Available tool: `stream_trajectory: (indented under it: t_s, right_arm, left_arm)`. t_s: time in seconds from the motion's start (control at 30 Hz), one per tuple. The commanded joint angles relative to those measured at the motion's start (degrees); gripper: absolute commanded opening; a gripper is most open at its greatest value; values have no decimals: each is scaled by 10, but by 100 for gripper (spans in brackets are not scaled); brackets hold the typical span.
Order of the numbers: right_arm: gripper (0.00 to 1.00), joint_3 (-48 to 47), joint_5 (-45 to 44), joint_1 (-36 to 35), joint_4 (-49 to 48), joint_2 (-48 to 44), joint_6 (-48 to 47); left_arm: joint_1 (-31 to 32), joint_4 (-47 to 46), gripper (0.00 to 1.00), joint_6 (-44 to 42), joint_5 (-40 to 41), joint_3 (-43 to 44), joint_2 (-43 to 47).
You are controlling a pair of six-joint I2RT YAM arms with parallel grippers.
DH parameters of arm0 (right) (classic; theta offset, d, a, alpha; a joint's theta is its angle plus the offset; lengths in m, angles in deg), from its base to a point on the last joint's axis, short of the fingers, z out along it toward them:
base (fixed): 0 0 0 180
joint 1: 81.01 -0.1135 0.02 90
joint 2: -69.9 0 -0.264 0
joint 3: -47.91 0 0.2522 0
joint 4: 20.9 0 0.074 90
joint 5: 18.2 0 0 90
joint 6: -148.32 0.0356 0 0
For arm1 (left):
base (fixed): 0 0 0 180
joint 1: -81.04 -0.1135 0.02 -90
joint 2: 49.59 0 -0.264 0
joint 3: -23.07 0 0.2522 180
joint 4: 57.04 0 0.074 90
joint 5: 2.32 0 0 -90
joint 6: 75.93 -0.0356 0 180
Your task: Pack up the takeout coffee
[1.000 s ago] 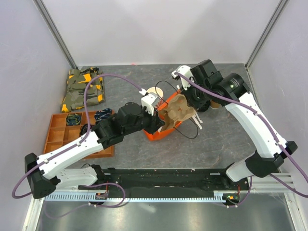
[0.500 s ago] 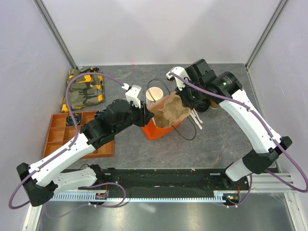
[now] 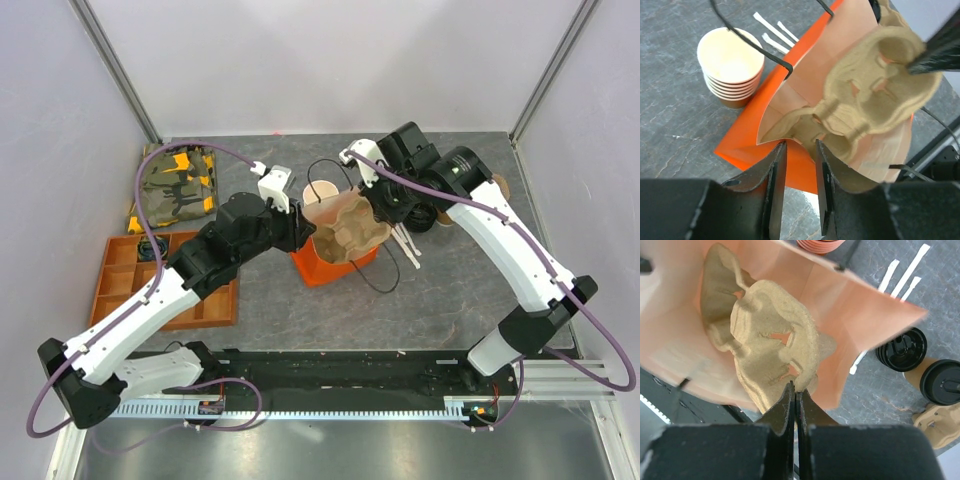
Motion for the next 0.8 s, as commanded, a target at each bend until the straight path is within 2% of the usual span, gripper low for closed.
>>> stream_trajectory:
  t_s: [0.0, 0.13, 0.33, 0.53, 0.7, 0.77]
  right_arm:
    - [0, -22, -3, -7, -4, 26, 33]
    - [0, -17, 30, -12, -28, 31, 21]
    - [0, -25, 21, -14, -42, 54, 30]
    - [0, 15, 16, -15, -70, 61, 35]
    - [0, 23, 16, -14, -82, 73, 42]
    - [0, 23, 19, -14, -82, 78, 46]
  left_arm:
    - [-4, -39, 38, -22, -51, 0, 27]
    - [-4, -33, 38, -6, -48, -6, 15]
    - [-19, -28, 35, 16, -43, -6, 7]
    - [-51, -14, 35, 30, -43, 1, 3]
    - [-58, -5, 44, 24, -49, 1, 10]
    - [-59, -2, 44, 24, -51, -1, 14]
